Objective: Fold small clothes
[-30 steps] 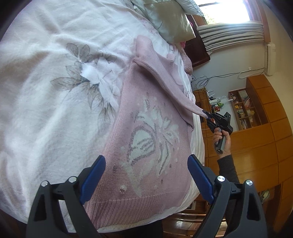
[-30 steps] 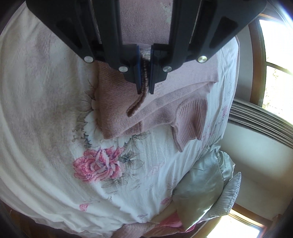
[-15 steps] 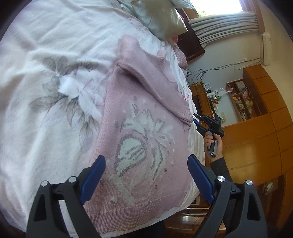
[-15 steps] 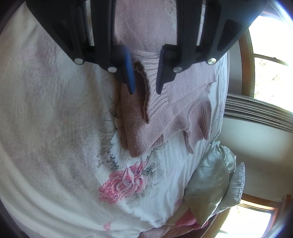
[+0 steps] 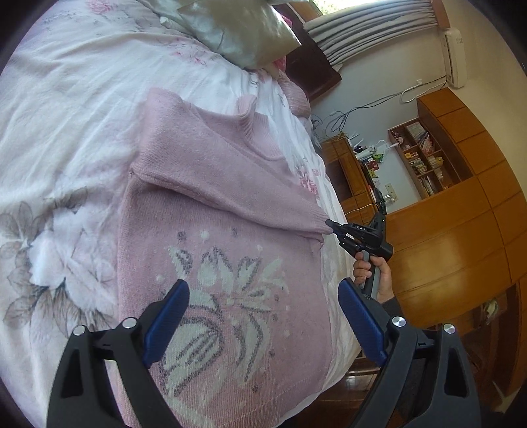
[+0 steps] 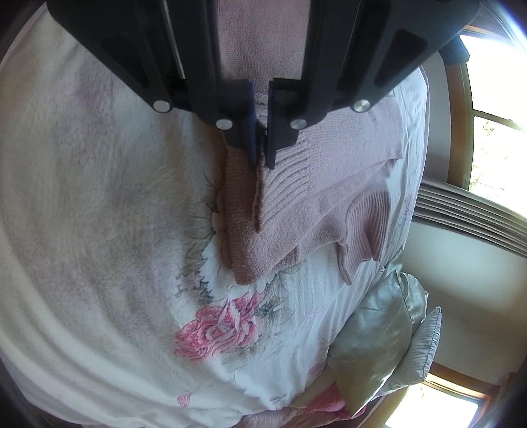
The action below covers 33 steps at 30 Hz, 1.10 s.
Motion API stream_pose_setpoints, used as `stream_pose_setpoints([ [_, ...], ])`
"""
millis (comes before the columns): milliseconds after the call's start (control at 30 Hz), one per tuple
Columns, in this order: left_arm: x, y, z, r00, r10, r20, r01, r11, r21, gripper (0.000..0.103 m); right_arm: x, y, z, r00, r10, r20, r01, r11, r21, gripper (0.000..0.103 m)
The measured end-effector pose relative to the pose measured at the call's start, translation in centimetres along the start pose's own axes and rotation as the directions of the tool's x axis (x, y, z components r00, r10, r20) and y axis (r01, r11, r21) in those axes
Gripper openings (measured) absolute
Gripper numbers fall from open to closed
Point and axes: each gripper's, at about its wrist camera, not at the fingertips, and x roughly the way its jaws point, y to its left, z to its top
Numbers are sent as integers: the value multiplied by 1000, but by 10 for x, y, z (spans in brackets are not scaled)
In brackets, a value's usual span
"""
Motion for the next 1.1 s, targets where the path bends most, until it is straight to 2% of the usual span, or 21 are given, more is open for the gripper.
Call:
stream_pose_setpoints([
  [67, 6, 1, 7, 1000, -3, -6, 3, 1000, -5, 92, 7, 1, -3, 1000, -17, -20, 17, 1000, -19, 5],
  [167, 17, 0, 24, 1000, -11, -20, 11, 1000, 3, 92, 4, 2, -6, 999, -39, 4, 39, 999, -27, 17],
  [267, 29, 0, 53, 998, -54, -24, 54, 999, -9, 94, -20, 11, -5, 995, 7, 98, -3, 999, -41, 18],
  [300, 34, 3, 64, 997, -75, -24, 75, 997, -18, 95, -23, 16, -5, 994, 40, 103, -35, 998, -55, 18],
  [333, 41, 6, 76, 996, -90, -25, 89, 996, -31, 95, -22, 22, -5, 994, 62, 88, -55, 996, -72, 18],
  [400, 61, 18, 98, 995, -96, -37, 93, 994, -57, 96, -7, 29, -6, 998, 54, 22, -51, 994, -100, 18],
  [467, 85, 31, 115, 996, -56, -66, 52, 997, -57, 96, 13, 23, -5, 999, -3, -39, -1, 995, -98, 21],
  [533, 109, 54, 127, 994, 38, -102, -46, 996, -78, 96, 21, 15, -1, 997, -52, -50, 47, 995, -93, 19],
  [600, 121, 75, 135, 988, 46, -144, -69, 985, -159, 93, 18, 15, 4, 998, -47, -47, 42, 994, -98, 22],
  [667, 119, 67, 143, 981, 62, -184, -95, 979, -180, 90, 11, 32, 13, 999, 8, -50, -15, 990, -138, 26],
  [700, 117, 52, 149, 981, 33, -189, -61, 988, -142, 91, 10, 45, 19, 998, 32, -51, -41, 984, -175, 26],
  [733, 115, 30, 159, 983, 12, -183, -23, 998, -61, 91, 12, 58, 27, 998, 40, -47, -48, 977, -207, 26],
  [800, 113, -8, 187, 991, 13, -132, -4, 997, 73, 95, 30, 84, 51, 996, 60, -62, -73, 969, -236, 26],
  [867, 128, -32, 223, 995, 7, -102, 6, 992, 130, 99, 57, 110, 75, 995, 57, -81, -76, 963, -260, 26],
  [967, 176, -40, 272, 989, 89, -114, -75, 990, 118, 99, 100, 142, 110, 996, 48, -73, -66, 961, -270, 26],
  [1100, 246, -26, 304, 965, 194, -176, -175, 978, 113, 99, 148, 161, 145, 999, 19, -46, -30, 965, -259, 27],
])
